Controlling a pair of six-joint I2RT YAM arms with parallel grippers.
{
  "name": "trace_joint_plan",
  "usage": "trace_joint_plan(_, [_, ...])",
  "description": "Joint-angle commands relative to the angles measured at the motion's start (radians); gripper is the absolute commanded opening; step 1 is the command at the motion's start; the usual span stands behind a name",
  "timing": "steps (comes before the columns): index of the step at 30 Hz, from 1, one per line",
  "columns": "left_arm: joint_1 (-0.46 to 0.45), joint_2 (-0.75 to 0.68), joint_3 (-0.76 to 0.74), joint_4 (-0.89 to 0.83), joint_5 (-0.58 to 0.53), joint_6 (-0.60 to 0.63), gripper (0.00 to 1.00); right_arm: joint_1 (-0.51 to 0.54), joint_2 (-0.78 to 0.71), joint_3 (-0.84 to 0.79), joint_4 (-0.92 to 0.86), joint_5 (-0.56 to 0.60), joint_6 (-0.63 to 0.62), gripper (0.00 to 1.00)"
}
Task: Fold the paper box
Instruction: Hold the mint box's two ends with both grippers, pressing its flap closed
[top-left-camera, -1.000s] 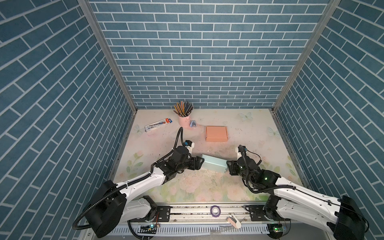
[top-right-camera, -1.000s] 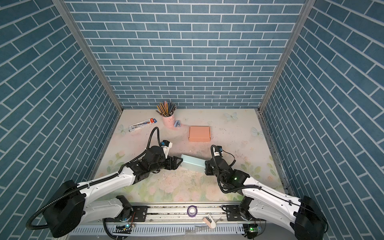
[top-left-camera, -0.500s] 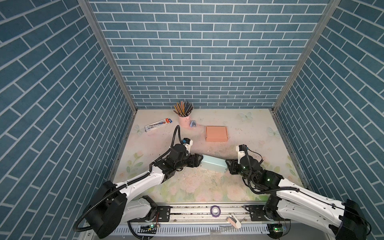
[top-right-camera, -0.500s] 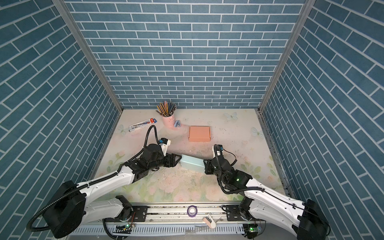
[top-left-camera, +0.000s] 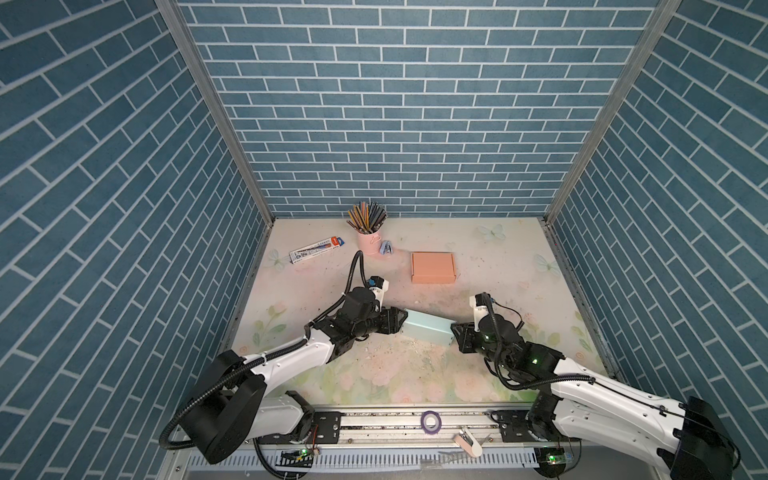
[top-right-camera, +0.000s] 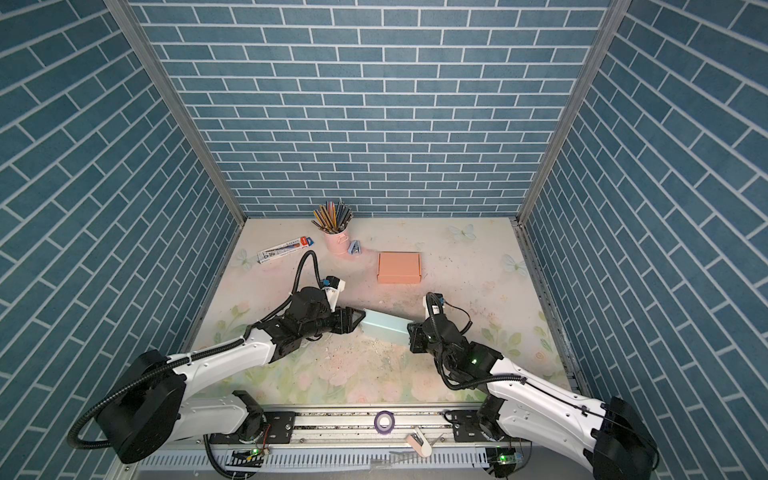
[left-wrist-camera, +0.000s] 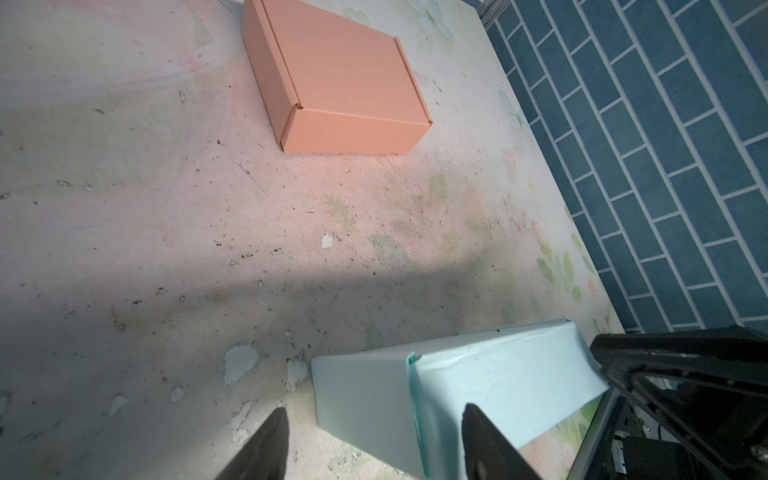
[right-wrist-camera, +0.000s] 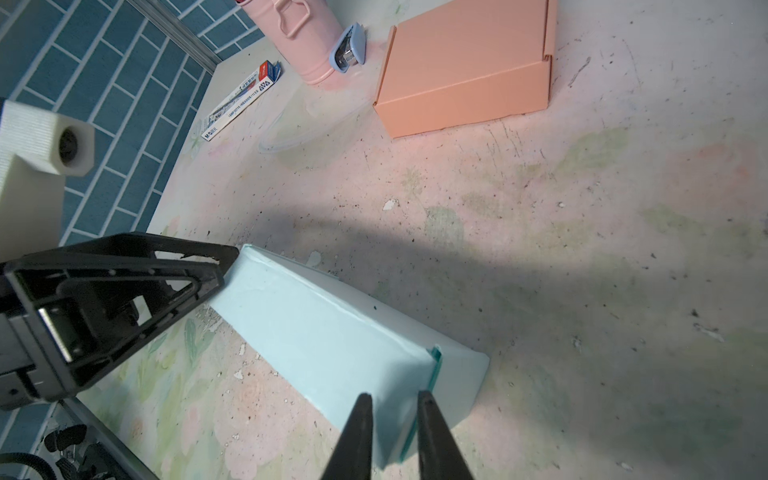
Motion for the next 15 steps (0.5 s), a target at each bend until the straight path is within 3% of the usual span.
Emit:
trace_joint_plan(1, [0.006,0.017,-0.019,0.033,0.007,-0.013,0.64,-0.001,-0.006,-0.018,0.008,-0.014,0.036,0.2])
trace_joint_plan(15, [0.007,0.081,-0.127,0.126,-0.003,-0.024,0.59,0.0,0.016,-0.072,0.014,-0.024,0.063,0.17])
